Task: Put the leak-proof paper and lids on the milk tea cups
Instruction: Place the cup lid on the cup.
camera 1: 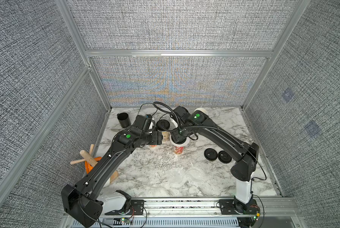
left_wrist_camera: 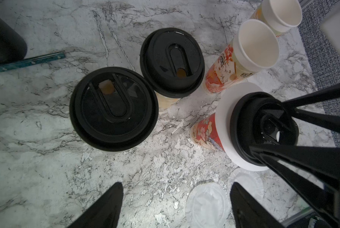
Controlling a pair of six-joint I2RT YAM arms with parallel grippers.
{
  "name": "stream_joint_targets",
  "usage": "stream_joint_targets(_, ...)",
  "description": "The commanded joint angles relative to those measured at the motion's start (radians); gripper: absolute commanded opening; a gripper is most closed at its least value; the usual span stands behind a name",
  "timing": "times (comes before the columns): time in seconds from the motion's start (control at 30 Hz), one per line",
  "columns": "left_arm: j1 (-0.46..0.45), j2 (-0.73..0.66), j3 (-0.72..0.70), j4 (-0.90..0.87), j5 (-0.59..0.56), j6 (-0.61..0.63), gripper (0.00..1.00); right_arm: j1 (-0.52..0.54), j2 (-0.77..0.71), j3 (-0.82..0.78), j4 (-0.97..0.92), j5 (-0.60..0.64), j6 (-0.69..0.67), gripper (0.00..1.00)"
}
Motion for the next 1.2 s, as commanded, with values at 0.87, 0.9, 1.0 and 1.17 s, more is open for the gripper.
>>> stream_joint_targets(0.87,0.006,-0.005,0.002,0.009,0.016,0.011,0.87,0.002,-0.003,0.002,0.003,0.007,0.004,0.84)
stream_joint_targets(0.9,0.006,-0.004,0.005,0.007,0.021,0.014,0.87,0.002,-0.004,0.009,-0.002,0.009,0.007,0.85)
stream_joint_targets(1.0,0.006,0.01,0.031,-0.018,0.031,0.028,0.86,-0.002,-0.038,0.03,0.008,0.007,0.018,0.86)
stream_joint_targets(1.17,0.004,0.083,0.127,-0.049,0.192,0.129,0.85,-0.059,-0.19,-0.068,0.097,-0.004,0.076,0.86)
